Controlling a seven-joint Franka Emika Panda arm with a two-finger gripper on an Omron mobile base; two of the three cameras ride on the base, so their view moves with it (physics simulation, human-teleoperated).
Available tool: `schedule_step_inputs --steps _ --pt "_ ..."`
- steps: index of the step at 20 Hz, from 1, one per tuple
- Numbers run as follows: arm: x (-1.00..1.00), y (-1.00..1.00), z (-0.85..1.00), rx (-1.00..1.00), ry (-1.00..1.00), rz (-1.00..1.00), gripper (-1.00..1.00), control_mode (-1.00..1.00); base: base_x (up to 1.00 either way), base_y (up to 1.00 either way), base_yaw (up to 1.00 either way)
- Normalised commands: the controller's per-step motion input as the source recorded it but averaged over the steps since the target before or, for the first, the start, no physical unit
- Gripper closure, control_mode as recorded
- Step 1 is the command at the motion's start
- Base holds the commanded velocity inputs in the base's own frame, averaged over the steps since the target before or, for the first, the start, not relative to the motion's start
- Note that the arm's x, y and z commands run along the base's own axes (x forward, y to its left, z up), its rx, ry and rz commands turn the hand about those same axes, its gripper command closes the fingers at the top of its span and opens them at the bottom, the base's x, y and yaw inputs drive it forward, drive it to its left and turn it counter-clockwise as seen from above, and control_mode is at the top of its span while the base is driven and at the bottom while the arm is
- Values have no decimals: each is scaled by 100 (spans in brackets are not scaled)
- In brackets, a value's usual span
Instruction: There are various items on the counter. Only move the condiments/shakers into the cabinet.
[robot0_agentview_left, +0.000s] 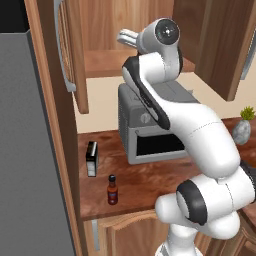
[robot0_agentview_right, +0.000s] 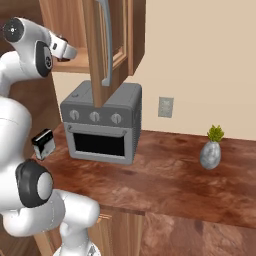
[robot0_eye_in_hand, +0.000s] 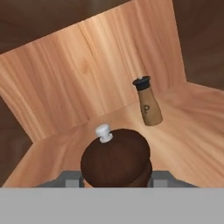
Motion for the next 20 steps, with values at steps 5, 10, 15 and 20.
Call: schedule_step_inputs --steps 5,10,15,20 --pt "64 1 -18 -2 2 0 100 -100 0 0 0" --pt "65 6 -21 0 0 0 100 -100 0 0 0" --pt "60 3 -22 0 0 0 100 -100 0 0 0" --pt "60 5 -9 0 0 0 100 -100 0 0 0"
